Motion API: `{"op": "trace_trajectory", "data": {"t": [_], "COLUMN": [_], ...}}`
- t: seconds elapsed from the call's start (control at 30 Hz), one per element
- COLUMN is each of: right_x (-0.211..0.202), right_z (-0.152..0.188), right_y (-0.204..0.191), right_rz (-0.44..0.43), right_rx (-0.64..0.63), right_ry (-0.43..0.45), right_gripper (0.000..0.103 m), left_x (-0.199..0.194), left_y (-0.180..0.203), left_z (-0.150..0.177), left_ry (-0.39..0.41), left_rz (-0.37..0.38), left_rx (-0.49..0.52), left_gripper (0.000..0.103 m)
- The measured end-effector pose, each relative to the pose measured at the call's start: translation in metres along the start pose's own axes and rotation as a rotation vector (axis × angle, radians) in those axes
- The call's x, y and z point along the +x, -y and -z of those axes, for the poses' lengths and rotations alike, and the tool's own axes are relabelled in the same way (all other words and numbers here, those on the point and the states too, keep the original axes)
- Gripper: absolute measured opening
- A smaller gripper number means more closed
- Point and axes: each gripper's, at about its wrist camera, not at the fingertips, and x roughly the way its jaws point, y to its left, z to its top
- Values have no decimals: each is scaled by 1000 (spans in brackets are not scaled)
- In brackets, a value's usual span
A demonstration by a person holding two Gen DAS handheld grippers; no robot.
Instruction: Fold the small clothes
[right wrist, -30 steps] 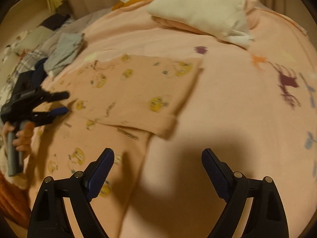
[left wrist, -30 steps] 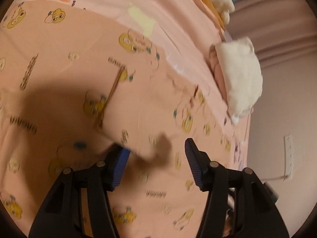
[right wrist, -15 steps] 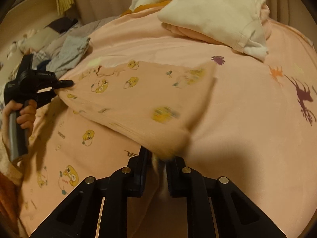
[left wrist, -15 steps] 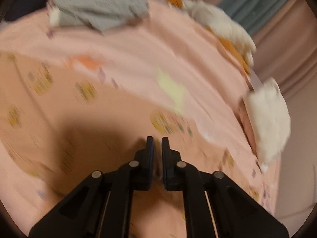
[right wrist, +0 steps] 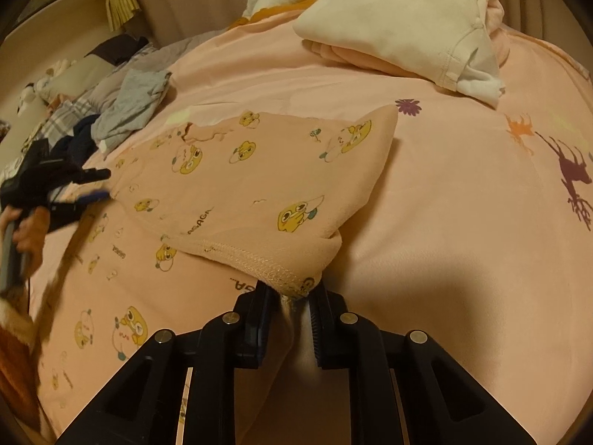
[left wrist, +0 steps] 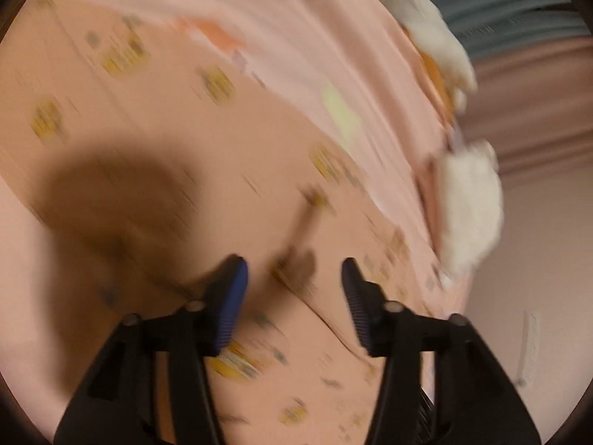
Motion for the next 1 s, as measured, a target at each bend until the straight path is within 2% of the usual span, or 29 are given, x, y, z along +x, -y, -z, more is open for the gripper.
{"op": "trace_trajectory", "data": {"t": [0.1, 0.23, 0.27, 0.3, 0.33, 0.43, 0.57, 0.63, 0.77, 0.87, 0.93, 1.0], "right_x": [0, 0, 0, 0, 0, -1, -2, -1, -1, 0, 1, 0], "right_z": [0, 1, 1, 1, 1, 1, 0, 1, 0, -1, 0, 2], "right_y": [0, 0, 1, 1, 1, 5, 5, 2, 1, -2, -5, -8], "right_rz": [-4, -3, -4, -6, -8, -30, -28, -9, 9, 22, 30, 34], "right_rx": [3, 3, 3, 4, 6, 22, 38, 22, 17, 2, -31, -84], "right_ry": [0, 1, 1, 1, 1, 1, 6, 12, 15, 11, -2, -8], "right_gripper": [15, 15, 15, 15, 15, 15, 15, 15, 15, 15, 15, 15], "left_x": [11, 34, 37, 39, 44, 37, 20, 3, -8, 3, 11, 8], "left_y": [10, 28, 31, 33, 35, 26, 37, 30, 7, -4, -9, -13], "left_z": [11, 13, 9, 8, -2, -5, -14, -22, -37, -38, -37, -39], "left_ry": [-21, -17, 9, 48, 68, 132, 279, 321, 330, 279, 252, 248], "left_rz": [30, 7, -10, -52, -80, -123, -243, -237, -256, -299, -317, -297], "left_rx": [7, 57, 74, 92, 101, 85, 188, 175, 114, 118, 122, 105], "left_gripper": [54, 50, 45, 25, 11, 10, 10, 10, 10, 11, 15, 16]}}
